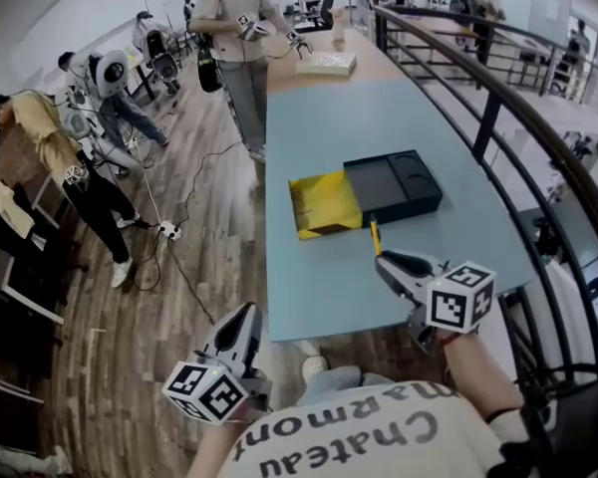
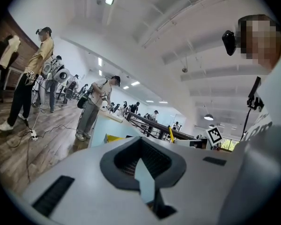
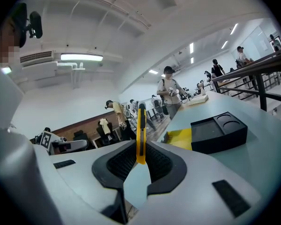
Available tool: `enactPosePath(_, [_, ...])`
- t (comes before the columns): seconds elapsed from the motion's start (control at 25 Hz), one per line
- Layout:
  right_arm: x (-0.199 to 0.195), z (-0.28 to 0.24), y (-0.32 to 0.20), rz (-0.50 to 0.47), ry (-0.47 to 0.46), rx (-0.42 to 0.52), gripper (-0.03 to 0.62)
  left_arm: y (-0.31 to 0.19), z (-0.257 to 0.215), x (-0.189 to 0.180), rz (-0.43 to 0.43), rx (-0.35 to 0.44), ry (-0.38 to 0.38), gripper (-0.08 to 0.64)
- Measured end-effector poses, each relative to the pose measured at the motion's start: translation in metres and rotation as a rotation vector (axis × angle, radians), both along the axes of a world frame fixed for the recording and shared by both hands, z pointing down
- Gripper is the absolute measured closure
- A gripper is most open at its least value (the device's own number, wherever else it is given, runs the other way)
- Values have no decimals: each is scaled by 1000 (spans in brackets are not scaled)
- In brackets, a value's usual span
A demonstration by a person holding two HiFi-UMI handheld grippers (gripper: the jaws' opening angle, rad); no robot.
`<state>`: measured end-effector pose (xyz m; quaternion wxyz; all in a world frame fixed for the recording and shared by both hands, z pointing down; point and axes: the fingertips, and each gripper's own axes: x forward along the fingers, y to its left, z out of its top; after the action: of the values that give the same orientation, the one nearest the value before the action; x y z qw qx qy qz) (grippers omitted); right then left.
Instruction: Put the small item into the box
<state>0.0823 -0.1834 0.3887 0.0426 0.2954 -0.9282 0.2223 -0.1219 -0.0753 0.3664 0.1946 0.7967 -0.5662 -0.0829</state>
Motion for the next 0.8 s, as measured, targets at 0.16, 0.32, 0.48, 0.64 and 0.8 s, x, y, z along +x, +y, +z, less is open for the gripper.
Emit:
enactPosePath(0.16, [-20, -9, -25, -4, 0, 5, 514, -27, -10, -18, 6, 12, -2, 557])
enactPosePath(0.32, [-40, -18, -52, -2, -1, 18, 514, -58, -15, -38, 10, 16, 13, 557])
enactPosePath(0.48, [-60, -28, -78, 8, -6, 23, 514, -84, -24, -53, 34, 19, -3, 557])
enactPosePath(0.64, [-78, -34, -99, 16, 0, 27, 514, -108, -30, -74, 39, 24, 8, 557])
enactPosePath(0.8, [-91, -36, -117, 27, 9, 27, 514, -130, -34, -89, 49, 34, 13, 557])
